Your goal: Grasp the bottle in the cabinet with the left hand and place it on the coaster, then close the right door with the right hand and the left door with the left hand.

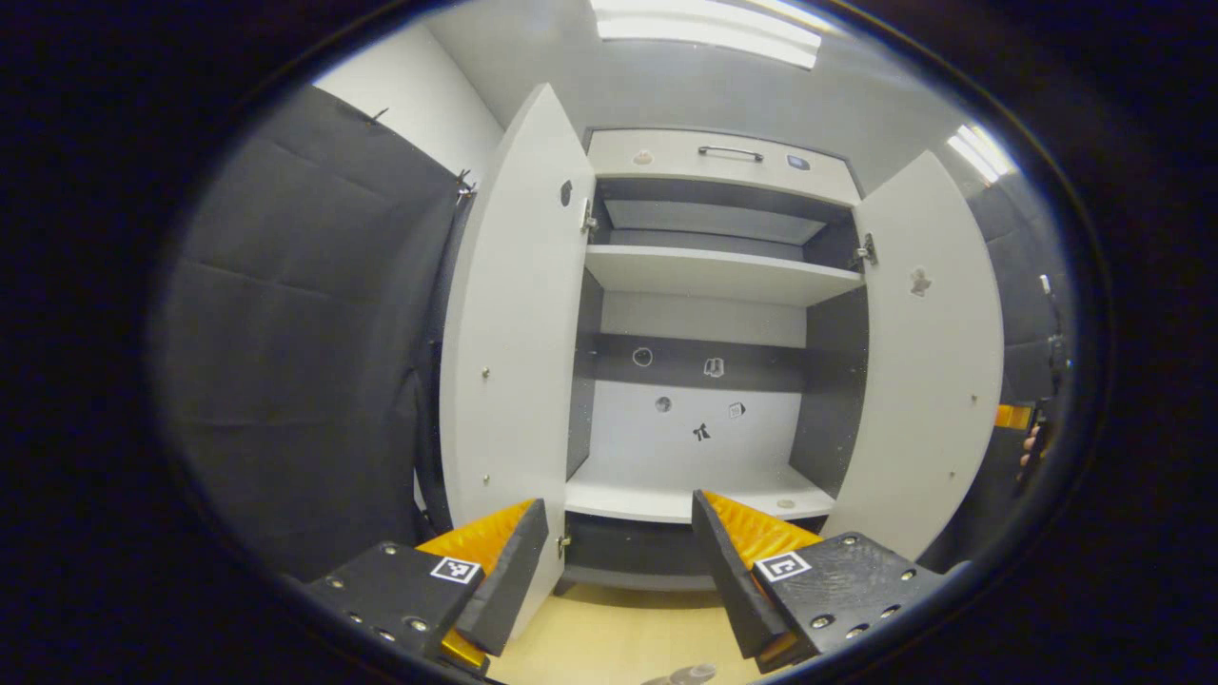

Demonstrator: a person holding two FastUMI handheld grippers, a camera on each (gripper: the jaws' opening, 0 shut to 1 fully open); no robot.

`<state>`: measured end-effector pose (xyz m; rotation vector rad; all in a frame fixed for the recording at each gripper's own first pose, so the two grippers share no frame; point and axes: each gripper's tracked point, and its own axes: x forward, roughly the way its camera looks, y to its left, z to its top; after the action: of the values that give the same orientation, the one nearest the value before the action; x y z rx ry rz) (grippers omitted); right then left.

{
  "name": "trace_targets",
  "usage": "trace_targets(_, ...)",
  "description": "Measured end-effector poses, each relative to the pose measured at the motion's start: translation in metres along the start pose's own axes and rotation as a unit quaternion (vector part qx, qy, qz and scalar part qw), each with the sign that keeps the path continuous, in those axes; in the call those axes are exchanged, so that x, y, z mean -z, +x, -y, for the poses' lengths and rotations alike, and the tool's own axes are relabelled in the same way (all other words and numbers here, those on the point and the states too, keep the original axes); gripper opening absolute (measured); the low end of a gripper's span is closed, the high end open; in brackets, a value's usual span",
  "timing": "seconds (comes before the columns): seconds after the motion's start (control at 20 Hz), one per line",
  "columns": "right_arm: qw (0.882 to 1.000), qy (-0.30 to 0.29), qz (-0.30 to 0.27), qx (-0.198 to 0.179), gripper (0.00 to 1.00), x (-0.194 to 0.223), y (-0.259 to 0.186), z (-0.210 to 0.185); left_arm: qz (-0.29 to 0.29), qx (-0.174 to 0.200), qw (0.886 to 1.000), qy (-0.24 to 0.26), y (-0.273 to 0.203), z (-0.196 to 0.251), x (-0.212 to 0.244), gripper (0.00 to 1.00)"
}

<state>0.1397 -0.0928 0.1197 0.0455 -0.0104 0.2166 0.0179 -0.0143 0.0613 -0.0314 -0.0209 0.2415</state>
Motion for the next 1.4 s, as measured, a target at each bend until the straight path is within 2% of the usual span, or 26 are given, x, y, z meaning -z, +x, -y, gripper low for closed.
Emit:
trace_targets(0.05,1.000,-0.005,0.003,0.005,0.90,0.000,-0.001,0.000,0.004,0.001,1.000,0.002,0.000,-0.005,-0.001,0.88)
trace_targets(0.1,1.000,-0.010,0.003,0.008,0.96,0.000,-0.002,-0.002,0.006,0.006,1.000,0.005,-0.001,-0.010,0.000,0.88)
trace_targets(0.25,0.999,-0.019,0.003,0.029,0.96,0.000,-0.006,-0.005,0.003,0.018,1.000,0.018,-0.001,-0.022,0.004,0.88)
trace_targets(0.3,0.999,-0.023,0.004,0.039,0.96,0.000,-0.008,-0.006,0.000,0.019,1.000,0.018,0.001,-0.026,0.008,0.92)
trace_targets(0.35,0.998,-0.030,0.007,0.045,0.96,-0.001,-0.009,-0.009,-0.002,0.023,1.000,0.017,0.001,-0.028,0.011,0.88)
trace_targets(0.45,0.998,-0.044,0.010,0.054,0.96,-0.002,-0.012,-0.017,-0.004,0.030,0.999,0.013,0.001,-0.034,0.017,0.88)
trace_targets(0.75,0.999,-0.030,0.002,0.033,0.96,0.001,-0.009,-0.059,-0.016,0.044,0.999,-0.001,-0.001,-0.047,0.033,0.89)
trace_targets(0.85,0.999,-0.042,0.004,0.029,0.96,0.001,-0.009,-0.073,-0.019,0.046,0.999,-0.003,-0.003,-0.052,0.037,0.89)
trace_targets(1.0,0.997,-0.071,0.017,0.027,0.96,-0.003,-0.007,-0.090,-0.026,0.041,0.999,0.001,-0.006,-0.062,0.047,0.88)
trace_targets(1.25,0.998,-0.059,0.024,0.022,0.96,-0.001,0.005,-0.117,-0.038,0.028,0.999,0.006,-0.018,-0.082,0.056,0.89)
trace_targets(1.4,0.998,-0.050,0.024,0.006,0.97,0.004,0.016,-0.143,-0.039,0.019,0.999,0.004,-0.023,-0.095,0.057,0.88)
